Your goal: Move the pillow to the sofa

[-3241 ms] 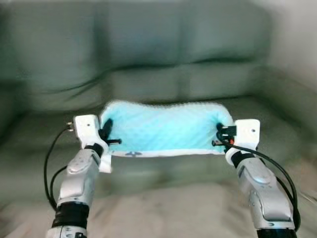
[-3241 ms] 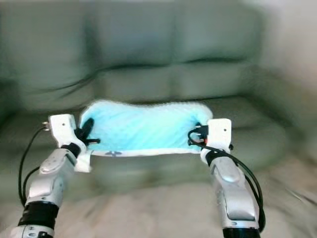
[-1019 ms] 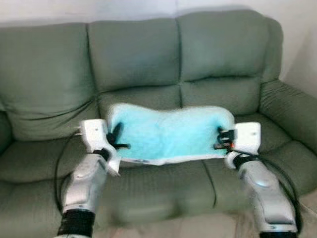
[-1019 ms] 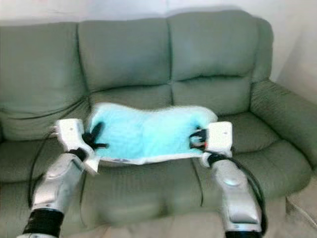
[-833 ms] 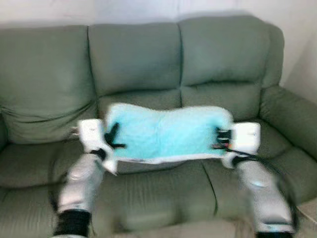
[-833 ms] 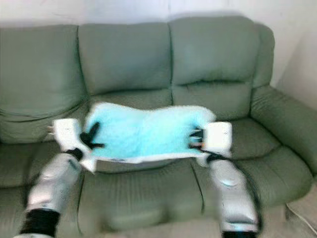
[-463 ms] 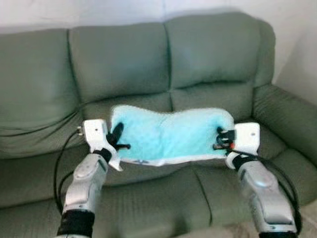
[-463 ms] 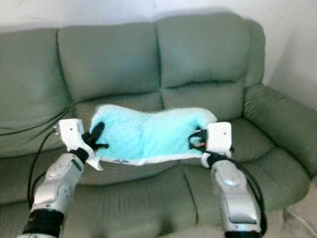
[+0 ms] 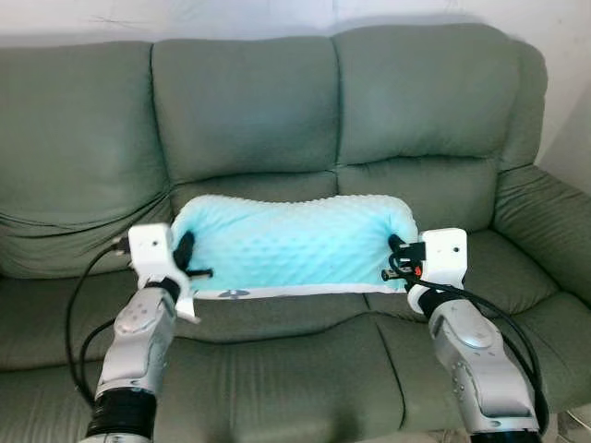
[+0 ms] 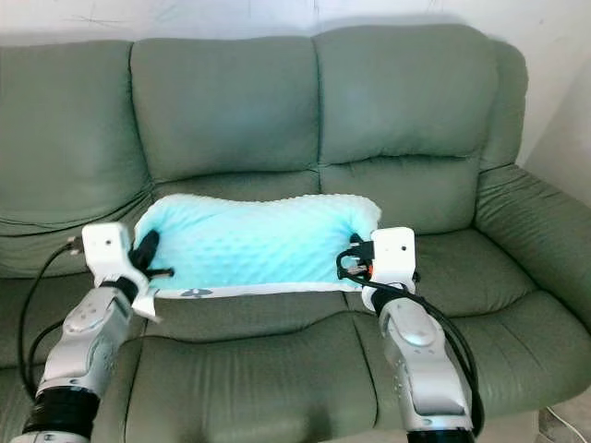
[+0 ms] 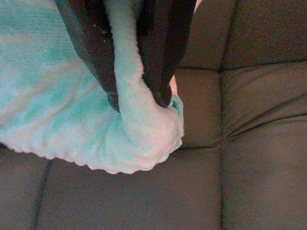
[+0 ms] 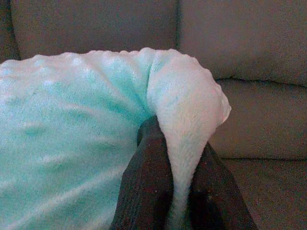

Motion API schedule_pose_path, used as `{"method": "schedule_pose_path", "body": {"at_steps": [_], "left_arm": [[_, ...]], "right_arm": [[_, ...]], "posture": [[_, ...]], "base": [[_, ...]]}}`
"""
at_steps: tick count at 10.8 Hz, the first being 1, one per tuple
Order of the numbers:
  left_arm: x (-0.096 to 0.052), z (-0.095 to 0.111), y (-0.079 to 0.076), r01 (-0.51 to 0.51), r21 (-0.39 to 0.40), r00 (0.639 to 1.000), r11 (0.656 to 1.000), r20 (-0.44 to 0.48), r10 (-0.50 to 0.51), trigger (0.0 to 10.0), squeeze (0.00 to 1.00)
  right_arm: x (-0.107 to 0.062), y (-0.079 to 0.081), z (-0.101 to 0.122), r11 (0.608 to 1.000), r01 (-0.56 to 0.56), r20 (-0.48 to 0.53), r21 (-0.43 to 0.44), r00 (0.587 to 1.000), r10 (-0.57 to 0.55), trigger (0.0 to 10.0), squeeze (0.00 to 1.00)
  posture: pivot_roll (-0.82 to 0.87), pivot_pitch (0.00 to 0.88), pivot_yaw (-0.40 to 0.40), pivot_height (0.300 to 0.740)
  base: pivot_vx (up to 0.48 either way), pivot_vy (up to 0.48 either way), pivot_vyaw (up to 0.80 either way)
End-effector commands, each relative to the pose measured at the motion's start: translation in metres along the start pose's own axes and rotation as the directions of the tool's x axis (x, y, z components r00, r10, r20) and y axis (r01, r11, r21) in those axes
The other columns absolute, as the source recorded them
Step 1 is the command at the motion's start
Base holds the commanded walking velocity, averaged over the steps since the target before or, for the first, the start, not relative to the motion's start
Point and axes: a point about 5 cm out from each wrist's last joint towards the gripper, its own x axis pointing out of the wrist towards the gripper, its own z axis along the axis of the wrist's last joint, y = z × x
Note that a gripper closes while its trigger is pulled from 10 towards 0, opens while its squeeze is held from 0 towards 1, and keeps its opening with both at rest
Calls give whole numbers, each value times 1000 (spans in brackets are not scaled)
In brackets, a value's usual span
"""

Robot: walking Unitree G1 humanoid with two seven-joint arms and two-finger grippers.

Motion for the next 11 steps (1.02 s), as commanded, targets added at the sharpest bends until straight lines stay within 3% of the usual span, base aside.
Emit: {"method": "schedule_pose_path", "body": {"at_steps": [1,3,5,6,8,11], "left_arm": [[0,0,9,-38,39,999,999,11,37,10000,0],[-4,-21,21,-64,71,996,995,-56,68,10000,0],[-10,-43,22,-63,87,990,994,-117,73,10000,0],[-11,-46,21,-69,90,990,994,-114,79,10000,0],[-14,-46,18,-61,84,993,995,-98,69,10000,0],[-16,-47,27,-54,115,993,992,-102,66,10000,0]], "right_arm": [[4,0,3,1000,3,21,-10,1000,-3,10000,0],[10,3,-9,1000,-4,-12,-7,1000,4,10000,0],[17,6,-21,1000,-9,-40,-20,999,8,10000,0],[18,5,-24,1000,-9,-46,-28,999,8,10000,0],[18,7,-30,999,-12,-58,-46,998,9,10000,0],[21,12,-31,998,-15,-50,-56,999,12,10000,0]], "posture": [[-170,0,18,740],[-154,0,23,740],[-144,4,28,740],[-143,21,32,740],[-130,43,35,740],[-125,65,46,740]], "base": [[0,0,0],[0,0,0],[0,0,0],[0,0,0],[0,0,800],[0,0,800]]}}
